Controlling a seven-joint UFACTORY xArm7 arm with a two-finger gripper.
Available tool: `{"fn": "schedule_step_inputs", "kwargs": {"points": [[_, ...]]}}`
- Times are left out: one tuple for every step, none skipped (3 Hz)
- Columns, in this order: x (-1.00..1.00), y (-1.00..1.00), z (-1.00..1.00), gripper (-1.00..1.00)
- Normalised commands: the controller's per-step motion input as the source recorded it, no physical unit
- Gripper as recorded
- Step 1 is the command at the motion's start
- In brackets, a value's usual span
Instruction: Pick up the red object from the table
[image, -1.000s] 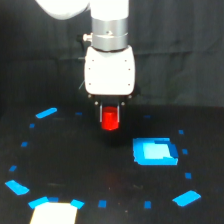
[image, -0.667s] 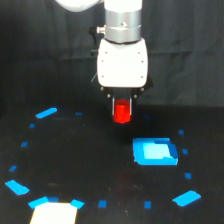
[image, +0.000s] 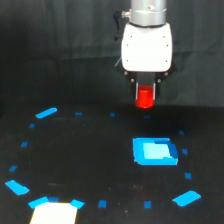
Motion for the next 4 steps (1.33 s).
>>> {"fn": "schedule_step_inputs", "kwargs": {"points": [[0.18, 0.01, 0.99, -0.89], [-0.26, 0.18, 0.04, -1.0], [-0.13, -0.33, -0.3, -1.0], [0.21, -0.14, -0.1, -0.89]]}}
